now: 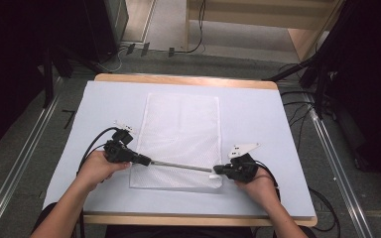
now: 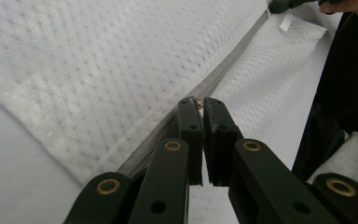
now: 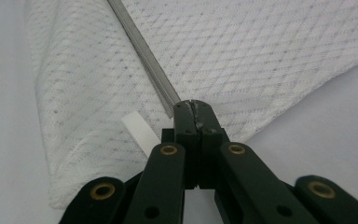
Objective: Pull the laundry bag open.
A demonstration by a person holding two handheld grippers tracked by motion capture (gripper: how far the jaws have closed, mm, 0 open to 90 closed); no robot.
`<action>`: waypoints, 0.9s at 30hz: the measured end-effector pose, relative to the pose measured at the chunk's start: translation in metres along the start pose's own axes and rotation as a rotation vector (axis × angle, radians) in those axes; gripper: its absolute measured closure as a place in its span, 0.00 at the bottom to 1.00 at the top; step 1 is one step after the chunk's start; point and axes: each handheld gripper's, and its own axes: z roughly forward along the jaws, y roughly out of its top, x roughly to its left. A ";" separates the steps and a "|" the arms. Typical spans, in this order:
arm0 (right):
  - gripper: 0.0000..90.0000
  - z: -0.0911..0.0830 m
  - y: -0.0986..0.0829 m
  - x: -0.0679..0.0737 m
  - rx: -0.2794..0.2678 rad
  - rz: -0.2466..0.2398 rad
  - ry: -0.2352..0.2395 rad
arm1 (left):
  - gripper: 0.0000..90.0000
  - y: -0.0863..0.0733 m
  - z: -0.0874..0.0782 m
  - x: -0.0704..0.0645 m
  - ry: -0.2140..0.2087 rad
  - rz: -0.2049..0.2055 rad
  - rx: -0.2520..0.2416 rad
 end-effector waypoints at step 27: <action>1.00 0.000 0.001 -0.004 0.004 -0.028 0.025 | 0.98 -0.019 -0.021 0.016 0.021 -0.083 -0.024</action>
